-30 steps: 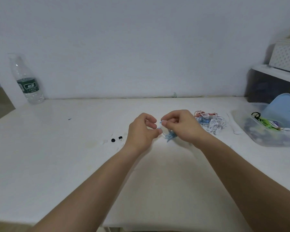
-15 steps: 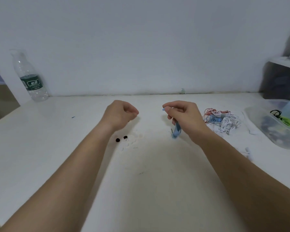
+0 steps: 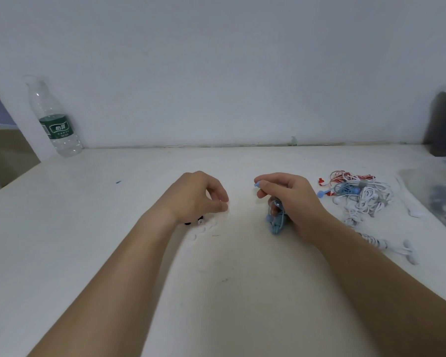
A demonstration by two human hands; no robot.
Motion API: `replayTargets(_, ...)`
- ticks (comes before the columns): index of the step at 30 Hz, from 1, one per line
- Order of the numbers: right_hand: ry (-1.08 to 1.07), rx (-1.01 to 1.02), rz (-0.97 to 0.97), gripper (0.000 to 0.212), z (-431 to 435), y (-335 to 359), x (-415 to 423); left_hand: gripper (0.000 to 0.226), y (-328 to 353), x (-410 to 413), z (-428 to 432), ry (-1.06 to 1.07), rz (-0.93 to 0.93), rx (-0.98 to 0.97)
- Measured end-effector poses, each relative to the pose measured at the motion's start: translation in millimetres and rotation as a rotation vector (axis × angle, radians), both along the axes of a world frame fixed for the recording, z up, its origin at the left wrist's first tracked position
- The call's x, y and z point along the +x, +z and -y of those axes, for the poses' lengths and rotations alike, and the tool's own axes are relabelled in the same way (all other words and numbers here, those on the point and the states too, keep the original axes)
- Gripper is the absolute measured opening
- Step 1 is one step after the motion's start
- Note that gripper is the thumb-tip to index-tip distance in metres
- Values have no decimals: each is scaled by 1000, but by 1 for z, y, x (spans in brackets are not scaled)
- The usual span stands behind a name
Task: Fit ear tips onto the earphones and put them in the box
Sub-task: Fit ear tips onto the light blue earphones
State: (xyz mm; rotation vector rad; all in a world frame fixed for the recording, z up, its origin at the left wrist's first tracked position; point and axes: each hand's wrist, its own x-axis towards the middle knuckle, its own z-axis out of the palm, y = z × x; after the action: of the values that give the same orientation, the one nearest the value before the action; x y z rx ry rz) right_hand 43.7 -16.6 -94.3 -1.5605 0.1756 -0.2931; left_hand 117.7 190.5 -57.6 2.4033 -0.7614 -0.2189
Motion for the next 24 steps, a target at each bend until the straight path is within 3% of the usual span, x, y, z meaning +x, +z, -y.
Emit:
replayTargets(5,16,-5,2,12,-1,-1,-1,13,1,-7,4,-12,-102,65)
replayTargets(11,25,5,3,12,-2,1,-3,20,0,-9,8,-2,-97,61)
replayTargets(13,29,3,20,12,-1,2,-4,18,-2,-7,6,-12,-22,-55)
replayTargets(15,44,-13,44,13,-1,3,-7,14,-2,-6,5,-17,-43,-315)
replayTargets(18,65,10,86,13,-2,8,-12,13,-4,-11,9,13,-306,-661)
replayTargets(21,93,45,133,12,-4,14,-15,14,-7,-16,16,3,-534,-835)
replayTargets(24,114,89,171,12,-7,17,-20,15,-8,-19,22,-6,-637,-939)
